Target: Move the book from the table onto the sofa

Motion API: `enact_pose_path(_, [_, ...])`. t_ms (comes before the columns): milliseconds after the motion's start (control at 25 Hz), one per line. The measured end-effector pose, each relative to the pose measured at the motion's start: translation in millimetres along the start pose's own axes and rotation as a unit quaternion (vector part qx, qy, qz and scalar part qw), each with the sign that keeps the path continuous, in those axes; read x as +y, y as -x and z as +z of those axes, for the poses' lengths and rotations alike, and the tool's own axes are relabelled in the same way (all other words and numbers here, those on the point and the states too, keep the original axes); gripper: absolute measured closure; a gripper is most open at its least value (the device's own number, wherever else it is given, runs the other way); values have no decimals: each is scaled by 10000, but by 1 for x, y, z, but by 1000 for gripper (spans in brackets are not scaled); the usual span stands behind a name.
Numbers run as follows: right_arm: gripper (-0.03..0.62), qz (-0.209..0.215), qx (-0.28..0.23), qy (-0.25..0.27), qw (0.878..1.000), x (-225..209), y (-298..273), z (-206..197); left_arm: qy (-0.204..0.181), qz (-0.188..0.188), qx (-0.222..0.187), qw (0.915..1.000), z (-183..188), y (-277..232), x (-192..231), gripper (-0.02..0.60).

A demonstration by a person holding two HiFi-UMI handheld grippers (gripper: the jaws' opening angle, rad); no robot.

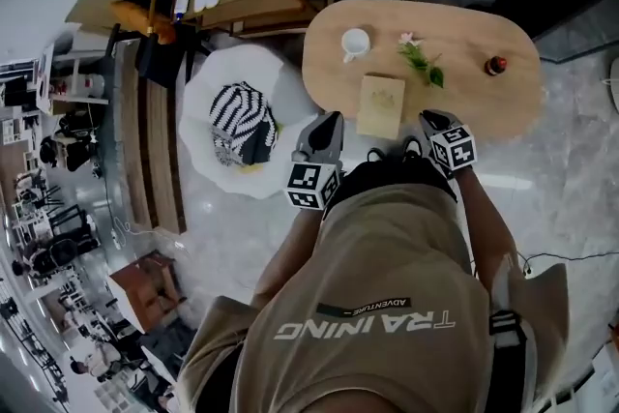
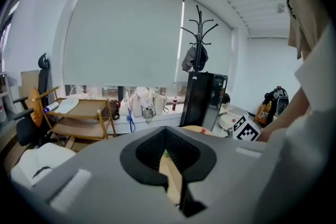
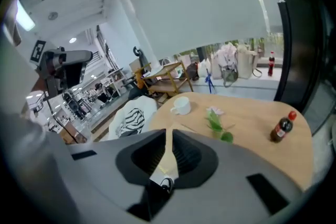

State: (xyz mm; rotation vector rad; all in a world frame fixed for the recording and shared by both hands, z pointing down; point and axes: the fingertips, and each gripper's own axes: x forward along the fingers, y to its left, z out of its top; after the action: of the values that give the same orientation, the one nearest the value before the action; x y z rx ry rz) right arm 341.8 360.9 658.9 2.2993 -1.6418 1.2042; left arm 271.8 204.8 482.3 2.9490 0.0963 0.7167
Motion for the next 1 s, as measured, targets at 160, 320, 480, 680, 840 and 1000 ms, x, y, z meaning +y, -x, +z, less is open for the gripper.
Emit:
enact_pose_path(160, [588, -201, 125, -618, 9978, 2, -9, -45, -53, -371, 431, 9984, -31, -7, -12, 583])
enact_pose_path(320, [588, -186, 295, -836, 9959, -2, -28, -79, -33, -578, 737, 9956, -76, -35, -22, 583])
enact_pose_path(480, [588, -95, 464, -1120, 9926, 4, -48, -113, 25, -833, 1158, 9898, -130, -59, -35, 583])
enact_pose_path(680, [588, 92, 552, -1457, 9877, -5, -83, -143, 79, -925, 1264, 9876, -180, -94, -40, 583])
enact_pose_path(840, [588, 274, 671, -1654, 9836, -21, -116, -159, 65, -783, 1092, 9909, -205, -132, -30, 583])
enact_pose_path(1000, [537, 683, 763, -1707, 9800, -16, -138, -172, 76, -691, 1144, 9910, -238, -159, -23, 583])
